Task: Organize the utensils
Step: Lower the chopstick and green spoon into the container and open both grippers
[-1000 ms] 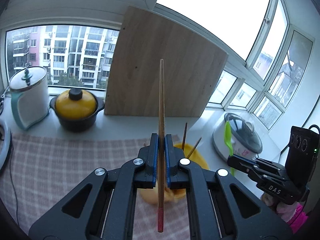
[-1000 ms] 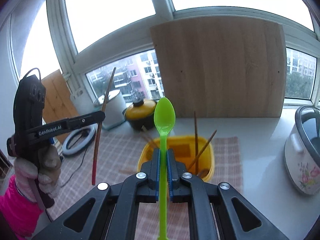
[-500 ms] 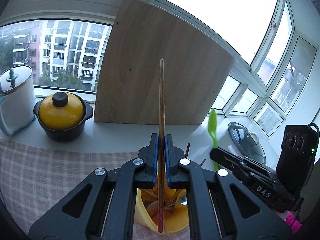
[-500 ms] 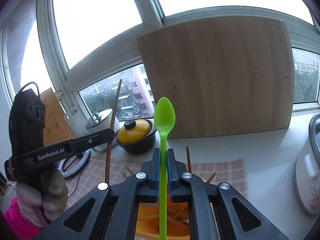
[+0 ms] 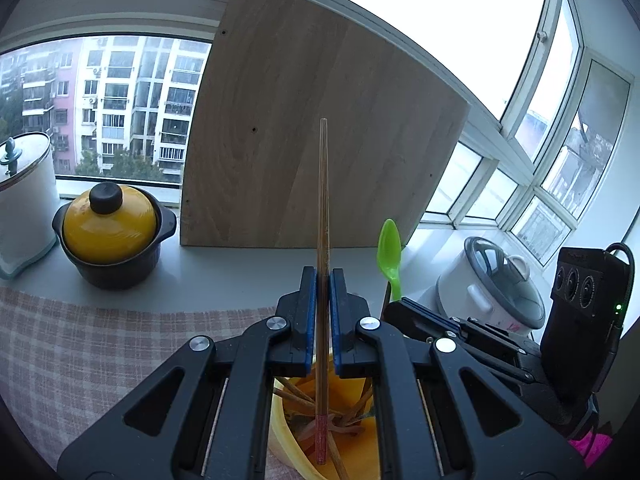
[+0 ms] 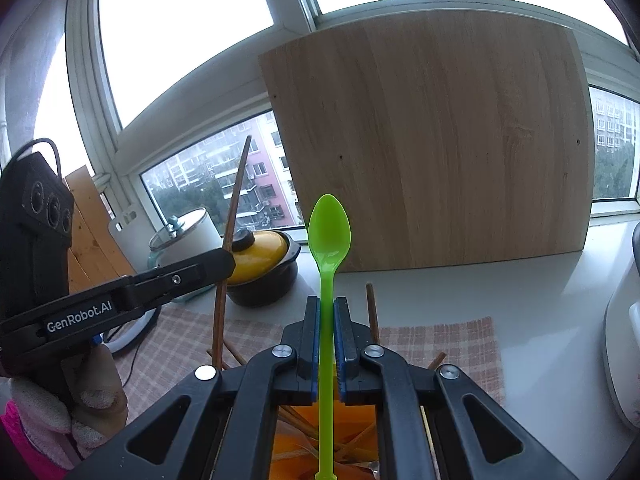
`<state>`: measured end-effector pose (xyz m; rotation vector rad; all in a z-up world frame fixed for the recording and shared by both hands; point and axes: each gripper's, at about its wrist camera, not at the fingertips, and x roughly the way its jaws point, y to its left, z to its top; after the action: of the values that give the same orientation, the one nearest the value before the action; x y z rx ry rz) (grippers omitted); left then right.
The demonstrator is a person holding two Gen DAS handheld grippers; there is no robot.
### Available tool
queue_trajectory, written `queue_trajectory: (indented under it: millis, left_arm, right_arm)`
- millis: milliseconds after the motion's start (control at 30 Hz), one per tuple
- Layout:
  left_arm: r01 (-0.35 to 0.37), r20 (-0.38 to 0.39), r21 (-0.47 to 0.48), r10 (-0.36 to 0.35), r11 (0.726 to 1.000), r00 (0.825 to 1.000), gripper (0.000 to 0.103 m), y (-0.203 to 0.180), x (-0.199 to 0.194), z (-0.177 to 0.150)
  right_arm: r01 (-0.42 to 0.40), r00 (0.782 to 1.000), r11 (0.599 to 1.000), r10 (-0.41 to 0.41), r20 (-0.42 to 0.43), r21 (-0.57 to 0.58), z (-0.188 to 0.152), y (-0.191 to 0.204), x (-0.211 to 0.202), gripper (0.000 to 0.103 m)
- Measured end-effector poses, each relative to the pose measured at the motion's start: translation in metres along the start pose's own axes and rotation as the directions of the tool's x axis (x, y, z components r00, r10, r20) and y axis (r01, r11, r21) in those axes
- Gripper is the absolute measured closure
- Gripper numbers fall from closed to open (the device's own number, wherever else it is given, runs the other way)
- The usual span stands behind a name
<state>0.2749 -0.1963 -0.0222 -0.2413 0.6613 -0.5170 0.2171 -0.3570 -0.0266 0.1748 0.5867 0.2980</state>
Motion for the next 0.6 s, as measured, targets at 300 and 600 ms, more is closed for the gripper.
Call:
queue_trajectory:
  millis: [300, 600]
  left_arm:
    - [0.002, -0.028, 0.025, -0.001, 1.0, 1.0, 0.099, -0.003, -0.002, -0.009]
    - [0.003, -0.05, 0.017, -0.002, 1.0, 0.999, 0.099, 0.003, -0.013, -0.017]
  right_arm:
    - [0.006, 1.0, 1.0, -0.006, -0.022, -0.012, -0.011, 0.0, 0.0, 0.099]
    - [0.016, 0.999, 0.999, -0.015, -0.035, 0.032, -0.016, -0.013, -0.013, 0.099]
